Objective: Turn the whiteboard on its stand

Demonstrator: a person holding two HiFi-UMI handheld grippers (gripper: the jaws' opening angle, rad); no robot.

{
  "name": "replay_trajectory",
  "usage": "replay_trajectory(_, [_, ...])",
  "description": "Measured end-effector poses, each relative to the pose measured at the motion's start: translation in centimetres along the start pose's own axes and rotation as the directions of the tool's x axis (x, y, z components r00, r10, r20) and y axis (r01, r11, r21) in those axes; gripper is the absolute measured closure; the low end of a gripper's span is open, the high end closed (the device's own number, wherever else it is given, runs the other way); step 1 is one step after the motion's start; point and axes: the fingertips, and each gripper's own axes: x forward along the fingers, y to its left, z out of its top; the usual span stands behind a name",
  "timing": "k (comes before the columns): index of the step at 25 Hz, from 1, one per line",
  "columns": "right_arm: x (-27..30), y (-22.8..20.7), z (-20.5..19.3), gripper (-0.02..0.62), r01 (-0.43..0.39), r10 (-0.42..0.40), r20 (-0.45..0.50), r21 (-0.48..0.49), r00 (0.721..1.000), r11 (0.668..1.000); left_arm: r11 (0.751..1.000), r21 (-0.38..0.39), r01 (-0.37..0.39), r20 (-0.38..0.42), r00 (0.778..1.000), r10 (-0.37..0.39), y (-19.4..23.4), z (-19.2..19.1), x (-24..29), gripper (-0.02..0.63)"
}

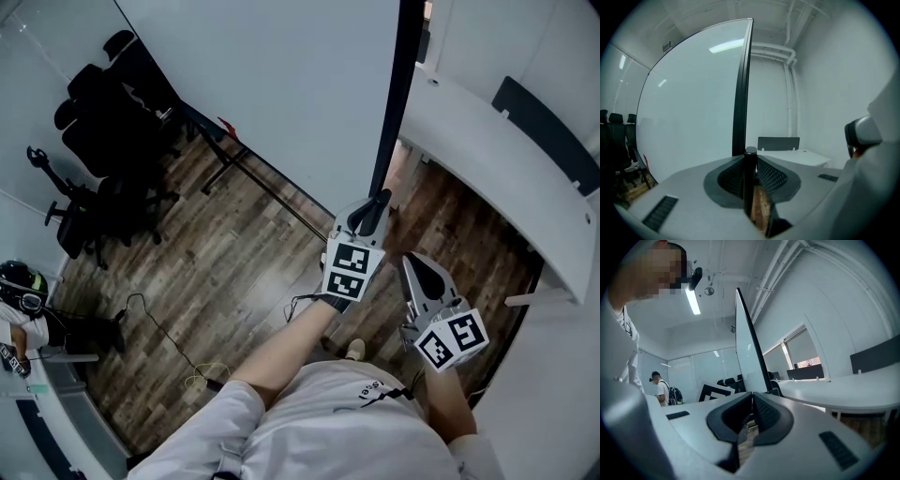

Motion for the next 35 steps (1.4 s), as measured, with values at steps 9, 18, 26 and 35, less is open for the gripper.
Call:
replay_trajectory(9, [-3.9,-1.8,0.3,0.58,0.085,-0.085,0.014,-0.006,0.996,0.996,0.996,-0.007,0.084,-0.001,0.996,-0.084,-5.5,-0.3,1.5,0.528])
replay_trajectory(18, [-8.5,-4.9,1.0,0.581,0.162,-0.162,0.04,0.009,0.986,0.987,0.99,0.005,0.143,-0.014,0.99,-0.143,-10.8,-0.4,3.5,0.528])
replay_trajectory(26, [-10.3,-5.2,0.9,0.581,0.191,-0.192,0.049,0.013,0.98,0.981,0.982,0.018,0.188,-0.014,0.982,-0.188,-13.1,-0.3,3.7,0.528])
replay_trajectory(35, [-10.4,-5.3,1.3,0.581,0.165,-0.165,0.059,0.015,0.985,0.986,0.984,0.053,0.168,0.012,0.986,-0.169,-13.8,0.8,2.6,0.528])
